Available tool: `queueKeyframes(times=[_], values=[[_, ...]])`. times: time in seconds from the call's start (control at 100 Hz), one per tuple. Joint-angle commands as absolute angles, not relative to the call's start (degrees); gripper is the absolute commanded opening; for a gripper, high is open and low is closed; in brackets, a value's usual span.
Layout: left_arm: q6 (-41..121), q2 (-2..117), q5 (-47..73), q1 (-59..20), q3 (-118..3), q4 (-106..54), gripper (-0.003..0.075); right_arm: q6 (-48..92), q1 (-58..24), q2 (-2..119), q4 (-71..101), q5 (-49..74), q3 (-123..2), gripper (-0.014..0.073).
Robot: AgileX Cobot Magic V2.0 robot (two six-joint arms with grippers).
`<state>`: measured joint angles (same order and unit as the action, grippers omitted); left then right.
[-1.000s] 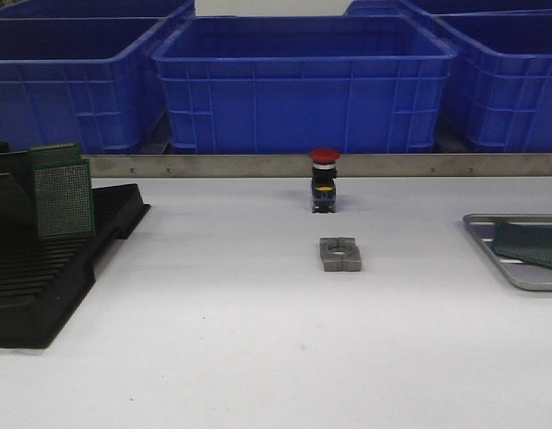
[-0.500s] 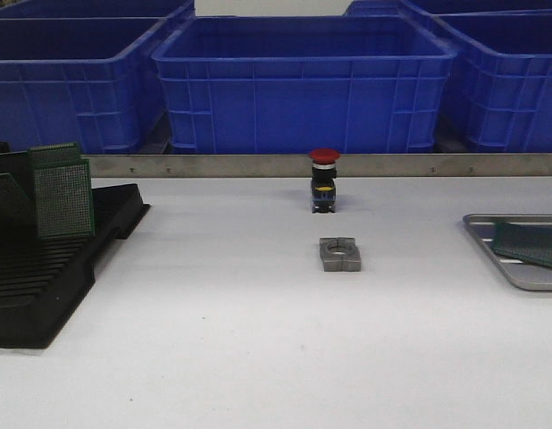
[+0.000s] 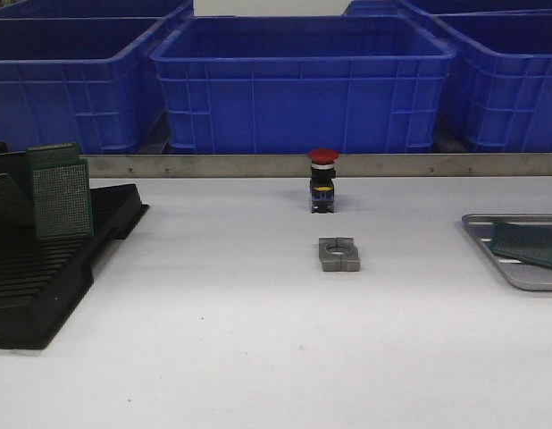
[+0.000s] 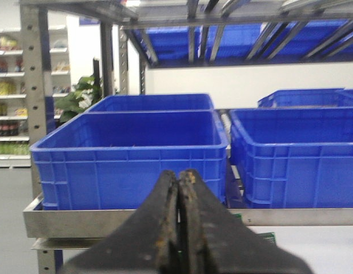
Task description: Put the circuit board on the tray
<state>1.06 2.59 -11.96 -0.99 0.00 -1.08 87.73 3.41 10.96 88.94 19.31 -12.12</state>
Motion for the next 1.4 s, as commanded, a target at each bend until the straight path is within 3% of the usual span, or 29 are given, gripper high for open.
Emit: queueKeyframes(times=[0.0,0.1,0.36,1.39], values=[[-2.68,-0.32,-6.17,-1.01,2.75,2.30,-0.0020,88.09,3.71,11.26,91.06,19.67,-13.62,-0.0113],[-7.65,-1.77,2.32,-1.66,2.76,3.75,-0.0020,88.09,3.71,11.33,91.06,19.87,-13.62,-0.0113],[-8.63,-2.08,9.51,-2.02,2.76,4.11,-0.0020,88.09,3.71,11.33,91.06,20.23,-13.62,-0.0113],[-8.63,-2.08,9.45,-2.02,2.76,3.10,-0.0020,88.09,3.71,11.33,91.06,20.34,-13.60,-0.0113]])
